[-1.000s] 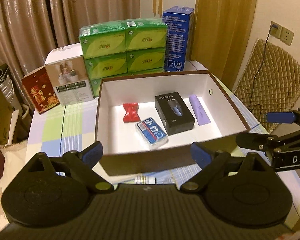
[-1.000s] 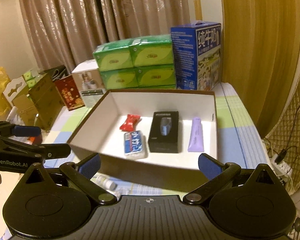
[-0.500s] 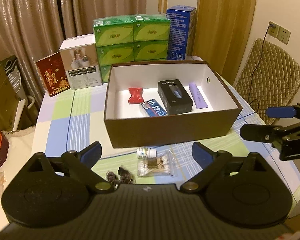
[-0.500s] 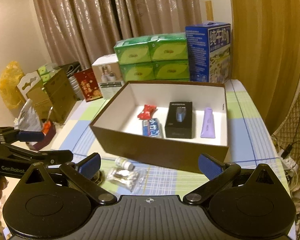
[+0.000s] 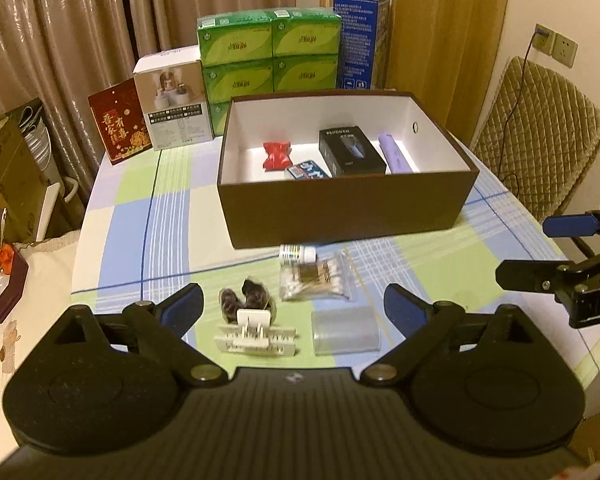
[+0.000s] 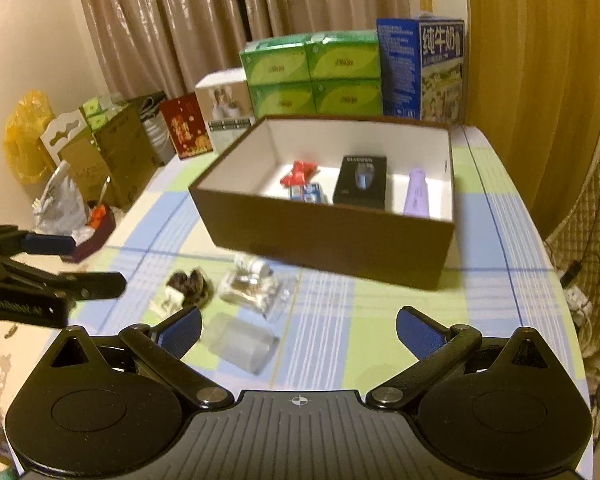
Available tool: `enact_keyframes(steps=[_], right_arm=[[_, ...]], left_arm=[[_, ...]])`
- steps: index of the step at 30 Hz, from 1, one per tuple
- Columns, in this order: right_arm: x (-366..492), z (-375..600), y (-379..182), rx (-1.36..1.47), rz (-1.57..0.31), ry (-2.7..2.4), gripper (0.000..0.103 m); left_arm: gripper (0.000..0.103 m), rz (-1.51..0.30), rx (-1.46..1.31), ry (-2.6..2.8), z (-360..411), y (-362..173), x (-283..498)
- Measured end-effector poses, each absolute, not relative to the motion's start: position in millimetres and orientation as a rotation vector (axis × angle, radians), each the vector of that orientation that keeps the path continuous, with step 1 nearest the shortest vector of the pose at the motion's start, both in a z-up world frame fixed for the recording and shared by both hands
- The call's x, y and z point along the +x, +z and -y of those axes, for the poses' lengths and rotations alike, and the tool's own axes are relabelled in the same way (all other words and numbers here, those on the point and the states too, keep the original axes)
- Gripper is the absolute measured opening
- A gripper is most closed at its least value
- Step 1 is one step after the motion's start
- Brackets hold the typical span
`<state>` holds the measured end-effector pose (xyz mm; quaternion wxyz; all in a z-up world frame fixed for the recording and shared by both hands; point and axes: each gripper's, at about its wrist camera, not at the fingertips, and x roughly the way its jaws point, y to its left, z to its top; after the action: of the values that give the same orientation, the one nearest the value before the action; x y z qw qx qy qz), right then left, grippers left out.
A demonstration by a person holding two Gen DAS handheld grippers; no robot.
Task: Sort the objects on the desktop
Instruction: 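Move the right tool down toward the dark green tube on the table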
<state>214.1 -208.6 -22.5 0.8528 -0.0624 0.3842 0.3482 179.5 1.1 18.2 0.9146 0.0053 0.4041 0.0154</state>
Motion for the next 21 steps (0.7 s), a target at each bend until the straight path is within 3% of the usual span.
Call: enact_keyframes(steps=[21], right_arm=[[187.4,225.1,-78.7,-0.176,-0.971,0.733,0.1]], left_arm=[[0.095,-0.945,0.02,0.017,3.2,-28.5,147.7]])
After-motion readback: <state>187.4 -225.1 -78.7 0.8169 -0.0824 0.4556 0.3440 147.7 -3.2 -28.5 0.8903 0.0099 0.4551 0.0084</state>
